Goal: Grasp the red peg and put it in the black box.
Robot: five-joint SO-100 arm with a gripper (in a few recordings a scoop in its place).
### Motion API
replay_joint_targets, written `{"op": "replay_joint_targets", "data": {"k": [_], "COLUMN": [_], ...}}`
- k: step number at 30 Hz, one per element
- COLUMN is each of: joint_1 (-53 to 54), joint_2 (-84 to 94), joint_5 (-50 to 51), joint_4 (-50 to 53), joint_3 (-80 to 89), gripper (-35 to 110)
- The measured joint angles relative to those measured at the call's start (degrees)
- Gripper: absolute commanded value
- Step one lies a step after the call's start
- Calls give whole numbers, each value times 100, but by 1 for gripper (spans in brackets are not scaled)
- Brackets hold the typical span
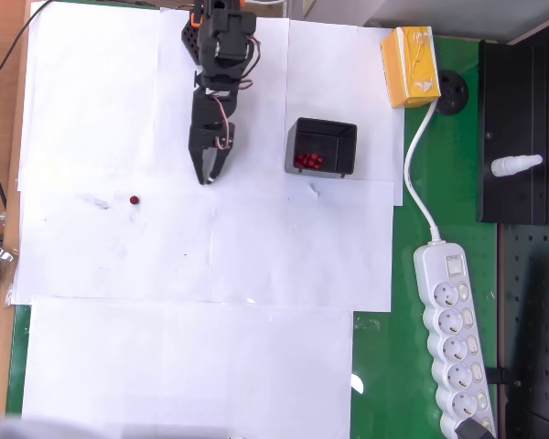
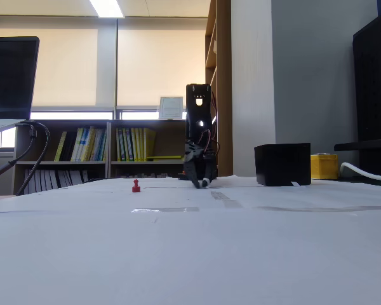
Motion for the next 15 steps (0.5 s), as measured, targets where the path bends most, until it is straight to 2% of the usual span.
{"op": "replay_joint_targets", "data": {"k": [15], "joint_1": [9], "joint_2": [-220], "joint_5": [0], "joint_4": [413], "joint_3": [88], "gripper": [0]}}
